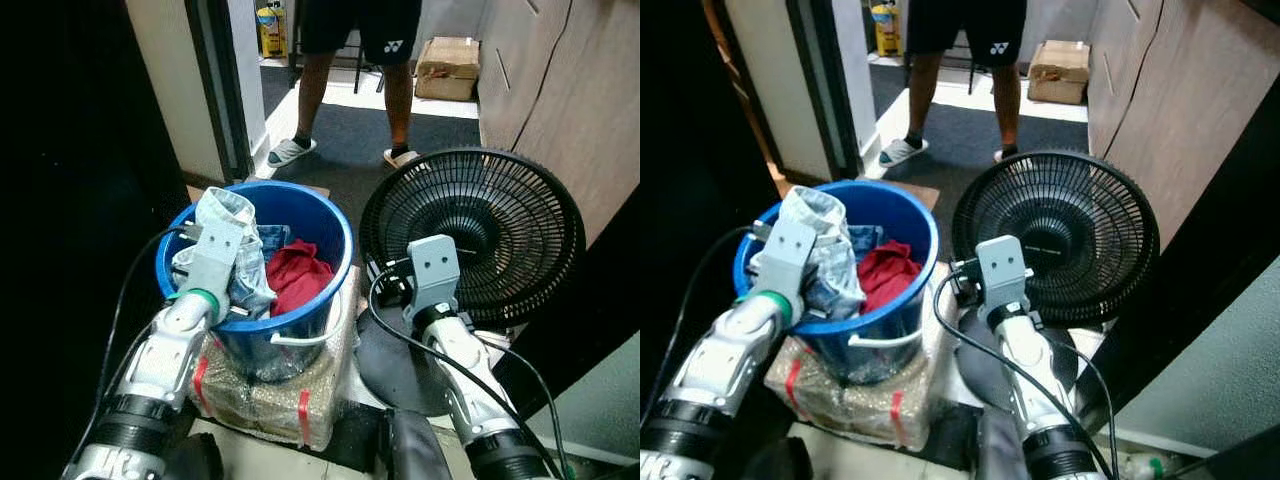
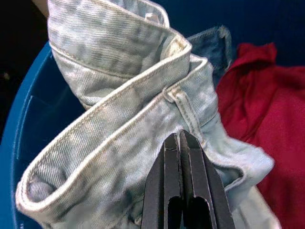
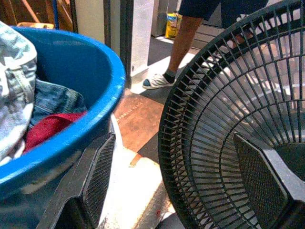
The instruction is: Clothes washing
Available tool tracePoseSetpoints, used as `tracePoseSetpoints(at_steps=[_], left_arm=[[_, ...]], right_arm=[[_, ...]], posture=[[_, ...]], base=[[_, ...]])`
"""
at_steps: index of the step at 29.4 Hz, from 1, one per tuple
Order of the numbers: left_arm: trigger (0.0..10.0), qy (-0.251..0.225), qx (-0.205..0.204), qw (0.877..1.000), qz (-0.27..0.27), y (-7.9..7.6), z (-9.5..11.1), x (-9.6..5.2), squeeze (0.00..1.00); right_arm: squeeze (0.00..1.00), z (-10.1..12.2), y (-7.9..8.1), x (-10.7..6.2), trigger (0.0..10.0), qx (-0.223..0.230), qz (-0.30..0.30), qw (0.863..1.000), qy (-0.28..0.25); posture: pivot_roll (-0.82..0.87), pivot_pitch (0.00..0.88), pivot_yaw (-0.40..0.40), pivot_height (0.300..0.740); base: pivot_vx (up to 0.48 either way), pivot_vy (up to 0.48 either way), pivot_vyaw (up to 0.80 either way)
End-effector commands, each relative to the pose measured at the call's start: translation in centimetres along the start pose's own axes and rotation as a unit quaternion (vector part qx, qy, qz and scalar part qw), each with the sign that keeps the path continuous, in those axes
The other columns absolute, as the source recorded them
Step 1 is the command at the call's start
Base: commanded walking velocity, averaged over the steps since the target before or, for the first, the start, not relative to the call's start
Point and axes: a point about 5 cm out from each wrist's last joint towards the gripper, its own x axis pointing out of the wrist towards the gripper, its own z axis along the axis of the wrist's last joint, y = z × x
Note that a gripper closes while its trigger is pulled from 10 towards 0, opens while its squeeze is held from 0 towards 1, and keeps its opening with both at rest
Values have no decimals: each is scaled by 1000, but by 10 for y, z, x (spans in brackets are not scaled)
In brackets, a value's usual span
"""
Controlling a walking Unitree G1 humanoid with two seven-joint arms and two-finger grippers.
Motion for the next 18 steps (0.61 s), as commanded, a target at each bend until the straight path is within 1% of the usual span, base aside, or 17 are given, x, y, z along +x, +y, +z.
tracePoseSetpoints(at_steps=[1,2,3,7,8,9,12,13,14,15,16,17,18], left_arm=[[10000,80,11,997,-9,-2,-39,-5,0],[10000,92,38,995,-29,0,-50,-12,0],[10000,92,38,995,-29,0,-50,-12,0],[10000,105,98,986,-82,-7,-68,-22,0],[10000,105,98,986,-82,-7,-68,-22,0],[10000,103,109,984,-97,-10,-70,-25,0],[10000,101,114,983,-106,-12,-70,-26,0],[10000,95,118,981,-120,-15,-68,-28,0],[10000,95,118,981,-120,-15,-68,-28,0],[10000,89,124,979,-137,-19,-66,-30,0],[10000,89,124,979,-137,-19,-66,-30,0],[10000,83,131,976,-153,-23,-63,-31,0],[10000,83,131,976,-153,-23,-63,-31,0]], right_arm=[[0,-2,3,0,10000,0,2,1000,1],[0,-4,1,-2,10000,0,1,1000,4],[0,-4,1,-2,10000,0,1,1000,4],[0,-8,-2,-4,10000,-3,0,1000,9],[0,-8,-2,-4,10000,-3,0,1000,9],[0,-9,-2,-4,10000,-5,0,1000,9],[0,-9,-2,-4,10000,-6,0,1000,9],[0,-9,-2,-4,10000,-6,-1,1000,9],[0,-9,-2,-4,10000,-6,-1,1000,9],[0,-9,-3,-4,10000,-7,-2,1000,8],[0,-9,-3,-4,10000,-7,-2,1000,8],[0,-9,-3,-4,10000,-7,-2,1000,8],[0,-9,-3,-4,10000,-7,-2,1000,8]], posture=[[53,35,50,471],[53,35,50,471],[53,35,50,471],[53,35,50,471],[53,35,50,471],[53,35,50,471],[53,35,50,471],[58,41,52,471],[58,41,52,471],[58,42,52,471],[58,42,52,471],[57,42,53,471],[57,42,53,471]], base=[[0,0,0],[0,0,0],[0,0,0],[0,0,0],[0,0,0],[0,0,0],[0,0,0],[0,0,0],[0,0,0],[0,0,0],[0,0,0],[0,0,0],[0,0,0]])
